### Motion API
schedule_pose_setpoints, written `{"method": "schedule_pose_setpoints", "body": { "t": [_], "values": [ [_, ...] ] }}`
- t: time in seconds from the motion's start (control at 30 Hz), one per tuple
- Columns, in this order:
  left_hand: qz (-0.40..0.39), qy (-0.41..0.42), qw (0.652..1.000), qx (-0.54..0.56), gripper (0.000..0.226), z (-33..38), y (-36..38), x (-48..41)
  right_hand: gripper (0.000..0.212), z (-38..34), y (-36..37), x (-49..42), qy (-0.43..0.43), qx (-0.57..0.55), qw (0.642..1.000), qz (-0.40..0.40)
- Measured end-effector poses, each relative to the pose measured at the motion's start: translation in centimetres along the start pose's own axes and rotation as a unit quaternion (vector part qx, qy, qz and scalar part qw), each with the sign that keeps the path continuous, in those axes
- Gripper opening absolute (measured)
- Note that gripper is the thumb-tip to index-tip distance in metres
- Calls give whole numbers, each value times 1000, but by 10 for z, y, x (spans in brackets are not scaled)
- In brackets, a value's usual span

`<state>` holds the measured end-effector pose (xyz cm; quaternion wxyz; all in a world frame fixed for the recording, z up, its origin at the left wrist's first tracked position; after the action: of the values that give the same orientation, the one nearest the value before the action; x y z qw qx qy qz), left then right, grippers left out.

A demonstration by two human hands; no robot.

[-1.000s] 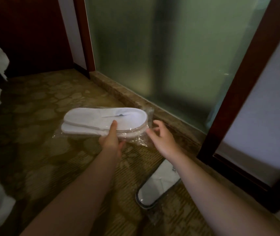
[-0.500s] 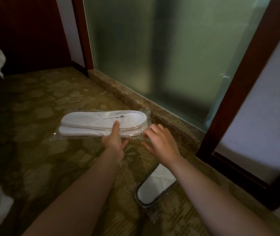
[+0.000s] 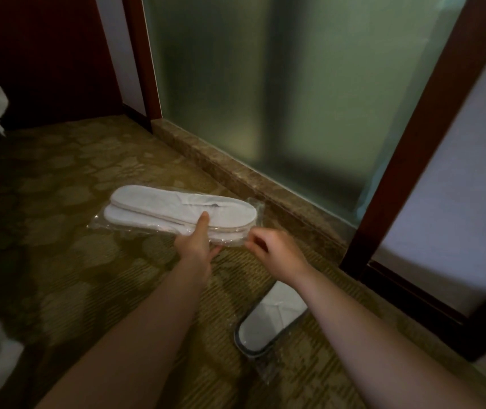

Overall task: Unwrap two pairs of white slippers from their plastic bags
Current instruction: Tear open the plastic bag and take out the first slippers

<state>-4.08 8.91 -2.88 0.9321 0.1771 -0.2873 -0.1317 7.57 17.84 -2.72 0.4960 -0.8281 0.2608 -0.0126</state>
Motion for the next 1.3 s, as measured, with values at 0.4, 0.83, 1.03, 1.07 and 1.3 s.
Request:
{"method": "schedule_pose_setpoints", "body": {
  "t": [0.4,0.83,1.03,1.07,1.3],
  "values": [
    [4,-2,1000,6,66,0,-3,-3,21,11,-6,3,119,-171,975,78],
    [9,5,999,-30,60,-2,-7,-1,8,23,-5,0,243,-149,954,97],
    [-7,40,994,-105,62,-9,-8,-10,31,4,-2,-2,190,4,982,1],
    [-12,45,993,-112,62,-10,-8,-10,31,2,-1,-3,190,33,981,-1],
    [-56,35,990,-126,63,-13,-7,-11,17,7,5,-2,197,13,980,7]
  ]
}}
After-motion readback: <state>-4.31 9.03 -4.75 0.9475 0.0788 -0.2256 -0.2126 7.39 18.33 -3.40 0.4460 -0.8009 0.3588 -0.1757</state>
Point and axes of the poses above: each hand's wrist, its own x-axis away from the middle knuckle, its own y-axis out of the palm, z = x × y, the point moved 1 cm from there along -x, towards the middle knuckle, and after that the axes turned 1 degree about -y, right-handed, at the moved point
